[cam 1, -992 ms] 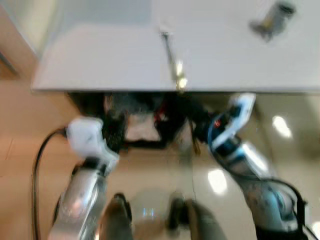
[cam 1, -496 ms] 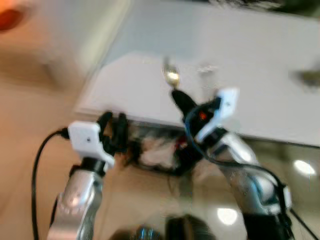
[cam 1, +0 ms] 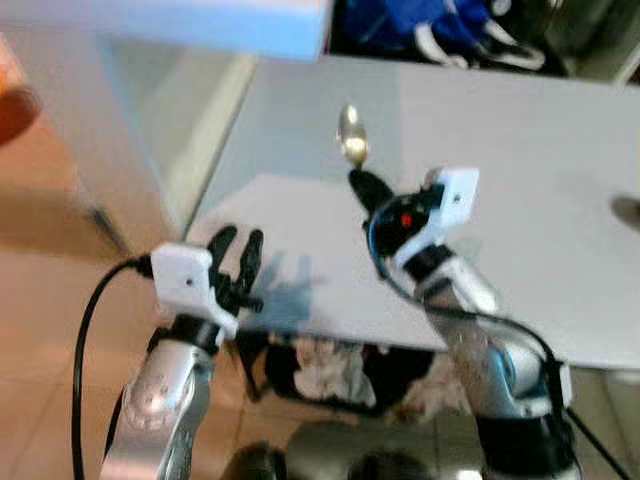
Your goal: Setting the table
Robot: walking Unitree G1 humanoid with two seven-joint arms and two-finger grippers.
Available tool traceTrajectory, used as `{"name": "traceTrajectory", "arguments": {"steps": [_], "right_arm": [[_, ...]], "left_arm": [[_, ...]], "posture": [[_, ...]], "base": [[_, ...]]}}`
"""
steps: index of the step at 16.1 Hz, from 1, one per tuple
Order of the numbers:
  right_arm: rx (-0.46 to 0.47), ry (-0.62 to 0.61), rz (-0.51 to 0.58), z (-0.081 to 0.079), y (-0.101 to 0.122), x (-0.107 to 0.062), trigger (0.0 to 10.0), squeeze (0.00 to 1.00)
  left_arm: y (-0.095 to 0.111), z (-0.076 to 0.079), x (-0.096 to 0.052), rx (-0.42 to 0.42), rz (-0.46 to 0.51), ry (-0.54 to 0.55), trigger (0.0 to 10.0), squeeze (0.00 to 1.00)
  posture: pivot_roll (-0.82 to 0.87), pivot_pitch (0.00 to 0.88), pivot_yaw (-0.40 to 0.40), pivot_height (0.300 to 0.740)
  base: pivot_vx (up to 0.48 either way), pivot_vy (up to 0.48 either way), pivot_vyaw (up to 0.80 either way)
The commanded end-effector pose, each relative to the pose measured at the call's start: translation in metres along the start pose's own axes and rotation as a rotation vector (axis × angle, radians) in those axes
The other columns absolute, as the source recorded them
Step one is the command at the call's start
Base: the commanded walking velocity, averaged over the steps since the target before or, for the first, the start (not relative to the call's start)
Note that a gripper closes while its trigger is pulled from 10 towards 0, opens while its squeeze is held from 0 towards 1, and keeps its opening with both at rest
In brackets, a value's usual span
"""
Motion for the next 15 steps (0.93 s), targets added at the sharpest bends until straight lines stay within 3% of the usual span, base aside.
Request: {"name": "traceTrajectory", "arguments": {"steps": [1,4,8,15], "right_arm": [[-0.034,-0.111,0.018,0.026,0.008,-0.006,10.0,0.00],[-0.058,-0.123,0.014,0.025,0.005,-0.011,10.0,0.00],[-0.098,-0.104,-0.073,0.013,-0.024,-0.026,10.0,0.00],[-0.136,-0.114,-0.072,0.013,-0.020,-0.028,10.0,0.00]], "left_arm": [[0.004,0.016,0.000,-0.018,0.004,-0.068,10.0,0.00],[-0.004,0.023,-0.006,-0.027,-0.025,-0.098,10.0,0.00],[-0.003,0.030,-0.011,-0.046,-0.031,-0.104,10.0,0.00],[-0.004,0.029,-0.016,-0.055,-0.040,-0.087,10.0,0.00]], "posture": [[-0.02,0.171,-0.017,0.740],[-0.03,0.189,-0.016,0.740],[-0.04,0.211,-0.018,0.740],[-0.04,0.229,-0.023,0.740]], "base": [[0.000,0.000,-0.80],[0.000,0.000,-0.27],[0.000,0.000,0.00],[0.000,0.000,0.00]]}}
Point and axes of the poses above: a point about 5 cm out from each wrist's last joint towards the gripper, its own x axis pointing out of the wrist towards the gripper, its own y axis along the axis of the wrist's last joint, z = x × y, the point moved 6 cm from there along x, pointing out of the wrist towards the gripper, and after that the axes turned 14 degrees about x, right-handed, at the moved point
